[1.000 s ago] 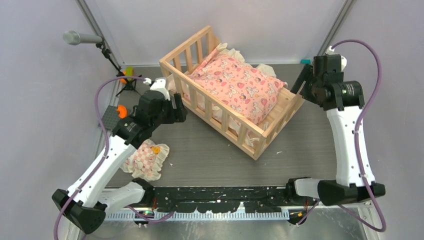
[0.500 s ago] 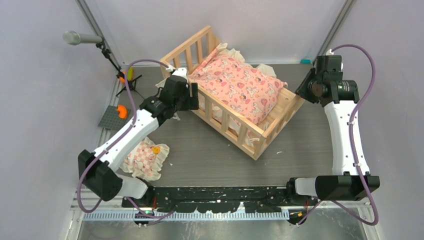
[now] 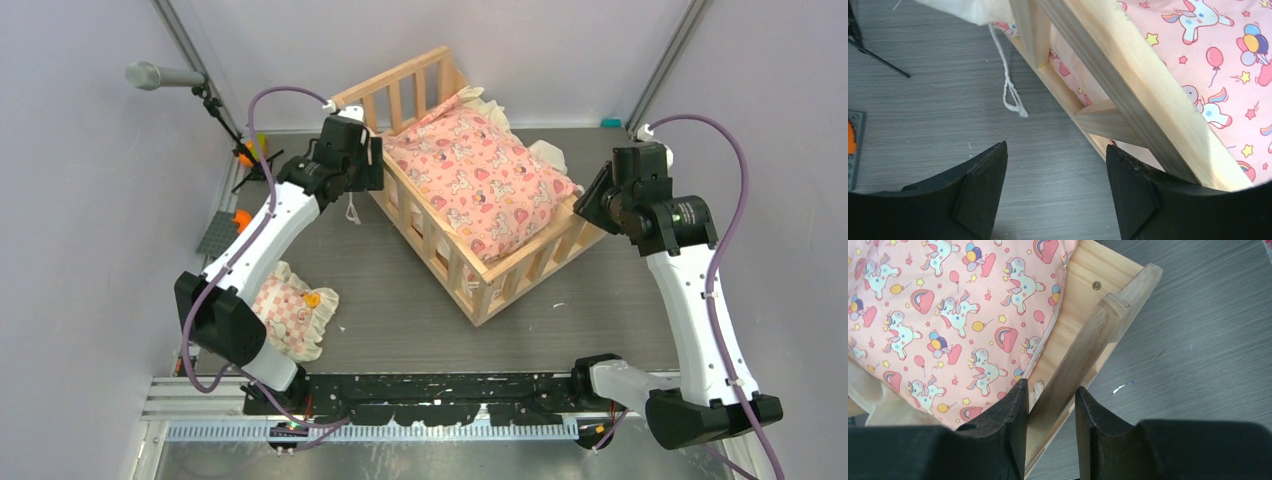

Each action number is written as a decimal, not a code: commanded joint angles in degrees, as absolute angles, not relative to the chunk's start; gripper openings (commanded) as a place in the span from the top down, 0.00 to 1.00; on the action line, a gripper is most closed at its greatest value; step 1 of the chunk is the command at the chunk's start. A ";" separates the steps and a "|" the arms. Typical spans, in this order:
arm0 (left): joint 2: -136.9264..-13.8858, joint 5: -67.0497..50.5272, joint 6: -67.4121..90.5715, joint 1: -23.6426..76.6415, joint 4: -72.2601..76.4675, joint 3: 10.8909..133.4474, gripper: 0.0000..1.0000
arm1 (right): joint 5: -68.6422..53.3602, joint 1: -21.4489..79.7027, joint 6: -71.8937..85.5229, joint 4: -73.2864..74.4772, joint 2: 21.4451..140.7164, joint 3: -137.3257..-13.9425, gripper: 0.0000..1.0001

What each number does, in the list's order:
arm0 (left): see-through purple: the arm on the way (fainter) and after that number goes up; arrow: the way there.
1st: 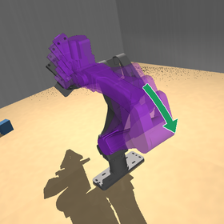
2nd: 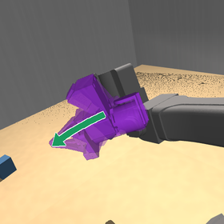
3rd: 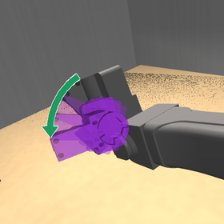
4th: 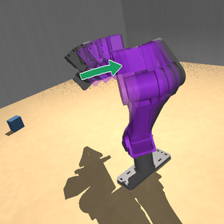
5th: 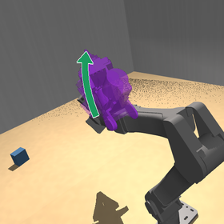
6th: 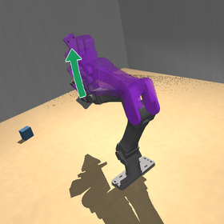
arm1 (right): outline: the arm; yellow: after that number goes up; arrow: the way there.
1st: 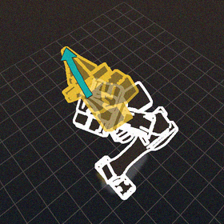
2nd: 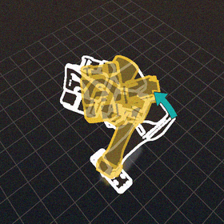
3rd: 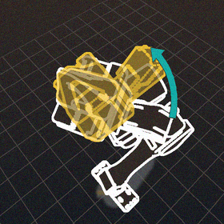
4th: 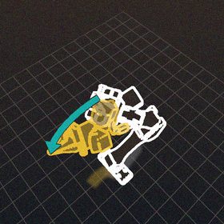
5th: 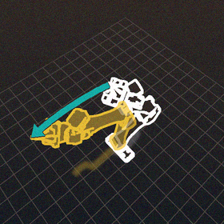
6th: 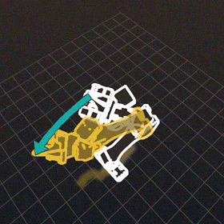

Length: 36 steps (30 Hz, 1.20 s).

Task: Set up the pet bed
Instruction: Adjust the bed frame at the center of the board.

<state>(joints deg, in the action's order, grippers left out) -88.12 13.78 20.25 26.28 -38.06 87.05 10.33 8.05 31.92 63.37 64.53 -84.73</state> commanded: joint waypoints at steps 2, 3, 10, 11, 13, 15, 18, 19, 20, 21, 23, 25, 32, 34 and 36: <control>-89.61 12.14 18.89 26.63 -33.53 91.42 0.26 | 0.79 14.53 30.16 64.64 60.65 -84.62 0.70; -88.62 12.47 18.90 26.60 -33.66 90.25 0.26 | 3.55 14.51 29.58 65.54 60.45 -85.55 0.65; -76.05 16.18 18.53 26.24 -33.61 79.51 0.21 | 13.81 14.48 25.70 72.76 62.25 -97.61 0.35; -73.37 16.44 18.81 26.20 -33.99 78.14 0.20 | 14.80 14.48 25.25 73.31 62.35 -99.08 0.33; -69.38 16.69 19.66 26.19 -35.05 75.62 0.19 | 16.46 14.47 24.78 74.54 62.61 -101.86 0.32; -65.13 15.89 22.40 26.19 -36.61 73.02 0.18 | 17.27 14.44 24.52 75.57 62.97 -104.25 0.32; -57.78 9.55 27.41 26.27 -36.56 67.13 0.19 | 16.91 14.44 24.25 75.76 63.30 -105.98 0.32; -55.23 7.69 29.29 26.34 -36.20 65.17 0.20 | 16.24 14.43 24.08 75.76 63.55 -106.37 0.32; -52.94 6.32 31.07 26.49 -35.84 63.20 0.20 | 14.70 14.48 23.77 75.57 63.92 -106.78 0.32; -50.56 5.39 32.78 26.72 -35.85 61.44 0.21 | 12.65 14.50 23.19 75.21 64.36 -107.17 0.32; -46.39 3.94 35.89 27.52 -35.42 57.49 0.22 | 5.30 14.50 20.98 74.42 65.58 -108.32 0.32; -43.06 4.01 37.90 28.80 -34.92 54.20 0.23 | -3.17 14.44 18.77 74.46 68.71 -111.14 0.33; -39.90 3.27 38.83 30.15 -35.54 49.28 0.23 | -22.65 15.14 11.70 75.32 83.66 -124.72 0.37; -39.65 2.98 38.74 30.14 -35.42 48.76 0.23 | -21.79 16.31 9.76 75.51 87.67 -126.63 0.38; -39.56 3.14 38.32 30.10 -35.65 48.56 0.23 | -21.30 16.93 8.36 75.92 91.45 -127.34 0.40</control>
